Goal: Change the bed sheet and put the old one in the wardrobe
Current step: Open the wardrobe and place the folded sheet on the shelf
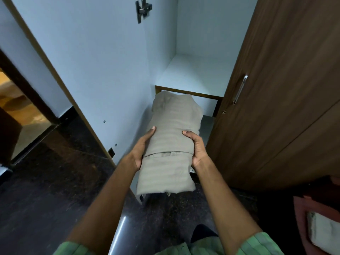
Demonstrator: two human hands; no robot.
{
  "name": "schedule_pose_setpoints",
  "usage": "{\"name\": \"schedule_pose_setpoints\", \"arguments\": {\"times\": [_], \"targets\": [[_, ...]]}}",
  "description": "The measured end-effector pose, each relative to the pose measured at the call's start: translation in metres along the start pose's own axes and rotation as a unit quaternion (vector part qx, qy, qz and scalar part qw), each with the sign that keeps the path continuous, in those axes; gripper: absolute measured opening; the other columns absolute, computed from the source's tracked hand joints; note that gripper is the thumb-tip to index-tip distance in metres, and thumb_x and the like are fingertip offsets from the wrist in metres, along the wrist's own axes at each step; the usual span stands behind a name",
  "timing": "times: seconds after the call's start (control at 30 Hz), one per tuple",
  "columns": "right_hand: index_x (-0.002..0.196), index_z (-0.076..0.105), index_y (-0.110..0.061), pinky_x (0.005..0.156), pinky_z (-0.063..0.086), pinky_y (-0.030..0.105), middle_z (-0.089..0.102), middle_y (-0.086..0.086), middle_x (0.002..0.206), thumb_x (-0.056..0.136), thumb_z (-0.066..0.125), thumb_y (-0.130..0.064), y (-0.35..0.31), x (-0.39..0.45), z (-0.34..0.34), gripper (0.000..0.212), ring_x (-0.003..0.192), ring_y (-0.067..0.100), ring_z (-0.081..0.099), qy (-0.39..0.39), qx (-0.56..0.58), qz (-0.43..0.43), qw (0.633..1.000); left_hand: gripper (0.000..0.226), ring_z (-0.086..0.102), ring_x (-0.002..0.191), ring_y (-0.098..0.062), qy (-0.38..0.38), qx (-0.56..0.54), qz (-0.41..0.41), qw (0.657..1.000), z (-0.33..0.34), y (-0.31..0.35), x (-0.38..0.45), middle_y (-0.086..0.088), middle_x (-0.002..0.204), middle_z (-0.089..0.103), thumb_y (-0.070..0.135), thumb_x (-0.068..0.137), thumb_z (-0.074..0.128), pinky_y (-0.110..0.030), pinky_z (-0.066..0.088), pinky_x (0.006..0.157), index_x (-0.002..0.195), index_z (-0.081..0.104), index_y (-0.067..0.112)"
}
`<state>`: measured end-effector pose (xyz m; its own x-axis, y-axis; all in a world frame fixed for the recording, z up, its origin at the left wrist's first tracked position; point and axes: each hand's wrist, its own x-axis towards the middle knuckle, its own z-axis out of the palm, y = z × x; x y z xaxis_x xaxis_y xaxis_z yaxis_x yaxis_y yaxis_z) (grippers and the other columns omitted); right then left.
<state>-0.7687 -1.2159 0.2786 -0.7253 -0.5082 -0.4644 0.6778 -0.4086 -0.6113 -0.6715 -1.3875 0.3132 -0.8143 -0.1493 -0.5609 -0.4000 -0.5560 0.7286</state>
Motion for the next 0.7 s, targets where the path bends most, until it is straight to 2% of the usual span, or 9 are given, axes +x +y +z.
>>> {"name": "schedule_pose_setpoints", "arguments": {"times": [0.07, 0.13, 0.3, 0.37, 0.47, 0.57, 0.63, 0.7], "targets": [[0.134, 0.063, -0.006, 0.103, 0.052, 0.058, 0.069, 0.021, 0.128, 0.084, 0.070, -0.017, -0.014, 0.009, 0.003, 0.051, 0.113, 0.040, 0.067, 0.001, 0.011, -0.019, 1.000, 0.053, 0.073, 0.110, -0.030, -0.019, -0.020, 0.009, 1.000, 0.015, 0.014, 0.008, -0.015, 0.122, 0.073, 0.053, 0.092, 0.068, -0.044, 0.055, 0.097, 0.127, 0.068, 0.013], [0.132, 0.064, -0.007, 0.105, 0.050, 0.059, 0.070, 0.021, 0.121, 0.085, 0.068, -0.018, -0.033, 0.022, 0.009, 0.048, 0.108, 0.038, 0.067, -0.002, 0.017, -0.040, 0.999, 0.048, 0.074, 0.104, -0.027, -0.027, -0.023, 0.027, 0.999, 0.031, 0.033, 0.022, -0.014, 0.120, 0.074, 0.048, 0.095, 0.066, -0.041, 0.057, 0.091, 0.127, 0.067, 0.012], [0.132, 0.064, -0.004, 0.105, 0.049, 0.061, 0.068, 0.025, 0.123, 0.080, 0.072, -0.020, -0.084, 0.070, 0.028, 0.055, 0.109, 0.039, 0.066, -0.013, 0.019, -0.082, 0.996, 0.035, 0.077, 0.092, -0.020, -0.048, -0.014, 0.069, 0.996, 0.061, 0.086, 0.071, -0.009, 0.108, 0.078, 0.037, 0.100, 0.062, -0.032, 0.062, 0.067, 0.123, 0.066, 0.012], [0.129, 0.066, -0.005, 0.107, 0.047, 0.061, 0.068, 0.026, 0.126, 0.080, 0.073, -0.021, -0.106, 0.096, 0.037, 0.052, 0.111, 0.040, 0.065, -0.022, 0.019, -0.090, 0.995, 0.029, 0.077, 0.087, -0.018, -0.049, -0.005, 0.086, 0.995, 0.069, 0.112, 0.099, -0.006, 0.101, 0.080, 0.036, 0.102, 0.060, -0.029, 0.062, 0.064, 0.120, 0.065, 0.014], [0.114, 0.070, -0.009, 0.107, 0.049, 0.059, 0.070, 0.022, 0.118, 0.083, 0.072, -0.023, -0.141, 0.137, 0.051, 0.034, 0.106, 0.039, 0.067, -0.043, 0.024, -0.108, 0.993, 0.033, 0.077, 0.084, -0.015, -0.042, 0.024, 0.113, 0.992, 0.082, 0.150, 0.145, -0.003, 0.096, 0.080, 0.037, 0.102, 0.059, -0.026, 0.060, 0.063, 0.126, 0.062, 0.014], [0.118, 0.070, -0.008, 0.101, 0.054, 0.055, 0.072, 0.021, 0.117, 0.086, 0.072, -0.028, -0.183, 0.182, 0.062, 0.037, 0.103, 0.039, 0.069, -0.035, 0.018, -0.106, 0.994, 0.028, 0.077, 0.076, -0.015, -0.043, 0.049, 0.118, 0.991, 0.101, 0.192, 0.190, -0.003, 0.088, 0.080, 0.040, 0.102, 0.058, -0.023, 0.059, 0.058, 0.113, 0.064, 0.015], [0.120, 0.069, -0.007, 0.098, 0.056, 0.051, 0.073, 0.020, 0.118, 0.088, 0.070, -0.030, -0.212, 0.209, 0.071, 0.040, 0.102, 0.038, 0.070, -0.040, 0.016, -0.103, 0.994, 0.032, 0.077, 0.082, -0.018, -0.039, 0.066, 0.124, 0.989, 0.109, 0.221, 0.225, -0.005, 0.095, 0.080, 0.042, 0.100, 0.060, -0.025, 0.060, 0.064, 0.117, 0.064, 0.014], [0.109, 0.072, -0.009, 0.091, 0.058, 0.045, 0.075, 0.018, 0.107, 0.089, 0.068, -0.029, -0.239, 0.235, 0.076, 0.029, 0.092, 0.034, 0.073, -0.035, 0.019, -0.105, 0.994, 0.046, 0.076, 0.097, -0.025, -0.035, 0.087, 0.121, 0.988, 0.117, 0.250, 0.260, -0.010, 0.112, 0.077, 0.043, 0.094, 0.067, -0.031, 0.059, 0.080, 0.128, 0.063, 0.012]]}}
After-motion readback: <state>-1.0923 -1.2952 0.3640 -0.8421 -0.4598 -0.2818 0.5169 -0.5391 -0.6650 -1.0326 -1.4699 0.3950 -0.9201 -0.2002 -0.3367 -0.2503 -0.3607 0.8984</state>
